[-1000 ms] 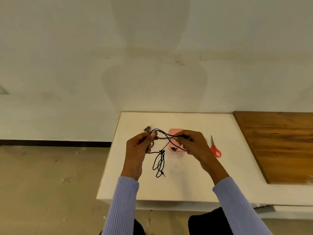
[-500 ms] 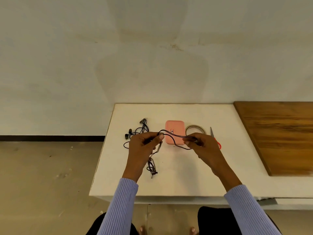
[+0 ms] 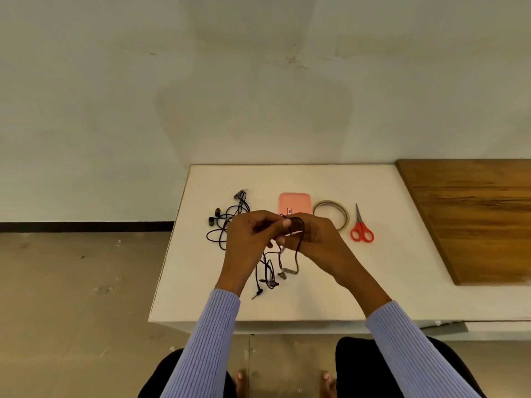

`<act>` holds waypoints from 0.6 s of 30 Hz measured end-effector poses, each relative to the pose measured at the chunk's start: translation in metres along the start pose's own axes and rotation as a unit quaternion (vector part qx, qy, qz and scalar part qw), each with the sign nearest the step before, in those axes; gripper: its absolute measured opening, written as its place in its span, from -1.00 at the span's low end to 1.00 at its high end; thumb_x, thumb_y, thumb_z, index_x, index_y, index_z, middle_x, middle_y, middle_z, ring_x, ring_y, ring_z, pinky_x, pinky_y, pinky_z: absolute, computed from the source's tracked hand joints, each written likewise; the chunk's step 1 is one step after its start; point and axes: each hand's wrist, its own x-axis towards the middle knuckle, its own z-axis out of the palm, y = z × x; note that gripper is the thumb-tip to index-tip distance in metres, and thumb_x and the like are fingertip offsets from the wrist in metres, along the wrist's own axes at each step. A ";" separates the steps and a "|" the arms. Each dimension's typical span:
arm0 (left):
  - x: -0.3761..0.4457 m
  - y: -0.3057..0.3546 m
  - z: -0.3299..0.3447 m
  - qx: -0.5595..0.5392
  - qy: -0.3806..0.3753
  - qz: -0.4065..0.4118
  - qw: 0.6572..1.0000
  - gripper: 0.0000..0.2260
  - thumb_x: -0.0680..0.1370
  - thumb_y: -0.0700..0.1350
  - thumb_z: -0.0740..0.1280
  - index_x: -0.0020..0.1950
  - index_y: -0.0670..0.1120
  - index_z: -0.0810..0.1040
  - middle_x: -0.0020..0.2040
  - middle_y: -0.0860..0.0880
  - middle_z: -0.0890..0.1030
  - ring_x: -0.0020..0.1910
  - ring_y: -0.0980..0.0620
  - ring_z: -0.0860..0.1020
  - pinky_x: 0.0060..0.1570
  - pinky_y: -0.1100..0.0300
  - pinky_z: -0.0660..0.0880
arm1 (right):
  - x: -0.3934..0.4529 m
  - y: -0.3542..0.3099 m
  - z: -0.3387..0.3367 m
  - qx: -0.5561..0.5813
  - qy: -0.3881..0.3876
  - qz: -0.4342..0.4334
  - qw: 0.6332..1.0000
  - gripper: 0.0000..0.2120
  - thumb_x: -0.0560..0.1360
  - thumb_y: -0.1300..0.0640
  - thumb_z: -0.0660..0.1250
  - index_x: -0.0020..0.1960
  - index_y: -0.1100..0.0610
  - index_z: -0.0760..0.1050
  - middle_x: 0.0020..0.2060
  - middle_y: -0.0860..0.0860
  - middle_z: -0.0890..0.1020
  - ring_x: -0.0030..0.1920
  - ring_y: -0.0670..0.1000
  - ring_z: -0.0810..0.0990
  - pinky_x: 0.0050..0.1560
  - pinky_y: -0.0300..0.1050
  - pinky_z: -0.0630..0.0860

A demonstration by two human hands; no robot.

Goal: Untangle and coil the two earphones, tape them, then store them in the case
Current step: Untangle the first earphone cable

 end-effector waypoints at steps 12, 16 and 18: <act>0.003 -0.005 -0.036 -0.075 0.083 -0.049 0.992 -0.90 0.53 -0.20 0.34 -0.11 -0.22 0.59 -0.45 0.04 0.50 -0.49 0.12 0.42 -0.42 0.31 0.45 | -0.009 0.025 -0.051 0.024 0.058 0.155 0.986 -0.80 0.43 0.31 0.40 0.05 0.29 0.60 -0.17 0.15 0.67 -0.22 -0.04 0.67 -0.23 -0.29 0.60; 0.003 -0.006 -0.039 -0.138 0.094 -0.098 0.981 -0.90 0.56 -0.16 0.29 -0.10 -0.16 0.56 -0.44 0.06 0.48 -0.49 0.14 0.40 -0.37 0.22 0.40 | -0.010 0.027 -0.055 0.050 0.077 0.199 0.976 -0.75 0.39 0.33 0.44 0.06 0.33 0.57 -0.19 0.18 0.68 -0.25 -0.02 0.69 -0.26 -0.25 0.62; 0.001 -0.002 -0.035 -0.182 0.062 -0.119 0.974 -0.89 0.58 -0.19 0.26 -0.12 -0.13 0.54 -0.40 0.01 0.48 -0.47 0.13 0.40 -0.40 0.27 0.43 | -0.010 0.027 -0.052 0.018 0.092 0.204 0.974 -0.72 0.35 0.31 0.48 0.03 0.32 0.57 -0.13 0.19 0.68 -0.18 0.04 0.68 -0.26 -0.23 0.61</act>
